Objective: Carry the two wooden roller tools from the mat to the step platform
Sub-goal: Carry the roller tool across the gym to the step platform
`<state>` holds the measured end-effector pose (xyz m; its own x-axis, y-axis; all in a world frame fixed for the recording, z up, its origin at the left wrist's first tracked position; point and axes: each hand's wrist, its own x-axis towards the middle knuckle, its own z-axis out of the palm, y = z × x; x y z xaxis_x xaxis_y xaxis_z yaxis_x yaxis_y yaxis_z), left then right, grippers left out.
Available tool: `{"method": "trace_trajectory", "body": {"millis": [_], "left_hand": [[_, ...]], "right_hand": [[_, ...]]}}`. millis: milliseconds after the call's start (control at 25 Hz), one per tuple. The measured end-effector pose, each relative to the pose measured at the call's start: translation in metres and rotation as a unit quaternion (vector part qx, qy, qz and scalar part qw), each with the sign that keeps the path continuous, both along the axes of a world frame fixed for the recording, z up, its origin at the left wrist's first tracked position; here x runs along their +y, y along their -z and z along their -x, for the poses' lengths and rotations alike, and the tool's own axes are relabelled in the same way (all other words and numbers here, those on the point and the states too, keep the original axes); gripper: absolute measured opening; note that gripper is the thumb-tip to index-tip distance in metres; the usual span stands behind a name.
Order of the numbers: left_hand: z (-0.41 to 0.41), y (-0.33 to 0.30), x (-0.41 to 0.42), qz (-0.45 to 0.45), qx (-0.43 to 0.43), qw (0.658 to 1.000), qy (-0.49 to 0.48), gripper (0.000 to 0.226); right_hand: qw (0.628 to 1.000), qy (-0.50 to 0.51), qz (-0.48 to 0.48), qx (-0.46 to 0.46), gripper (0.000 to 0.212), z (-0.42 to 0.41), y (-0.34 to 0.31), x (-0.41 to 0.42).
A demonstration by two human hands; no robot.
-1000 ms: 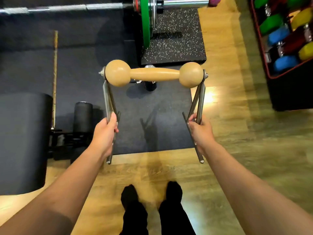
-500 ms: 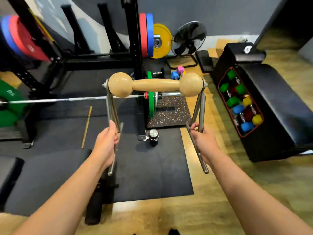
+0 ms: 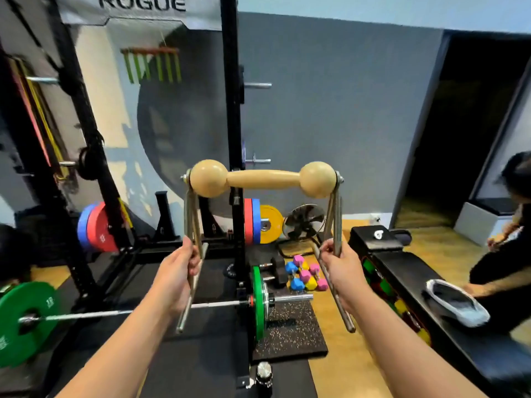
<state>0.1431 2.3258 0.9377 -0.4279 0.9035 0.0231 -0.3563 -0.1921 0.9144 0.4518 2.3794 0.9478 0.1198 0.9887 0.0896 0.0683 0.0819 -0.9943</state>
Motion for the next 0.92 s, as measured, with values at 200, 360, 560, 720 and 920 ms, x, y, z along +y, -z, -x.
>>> {"method": "trace_trajectory", "body": {"millis": [200,360,560,720,920], "left_hand": [[-0.003,-0.088,-0.028,-0.054,0.014,0.998,0.029,0.036],[-0.011,-0.132,-0.057,-0.059,0.029,0.998,0.009,0.037],[-0.024,-0.158,-0.080,-0.074,0.035,0.997,-0.011,0.038],[-0.034,-0.178,-0.102,-0.077,0.042,0.995,-0.052,0.040],[-0.021,-0.190,-0.146,-0.104,0.059,0.984,-0.131,0.040]], "right_hand": [[0.997,0.002,-0.080,0.004,0.019,-0.005,-0.086,-0.017],[0.994,-0.014,-0.104,-0.009,0.023,-0.009,-0.123,-0.020],[0.985,-0.025,-0.170,0.026,0.023,-0.013,-0.147,-0.019],[0.977,-0.063,-0.195,0.057,0.024,-0.014,-0.163,-0.019],[0.956,-0.179,-0.207,0.107,0.024,0.006,-0.173,-0.035]]}}
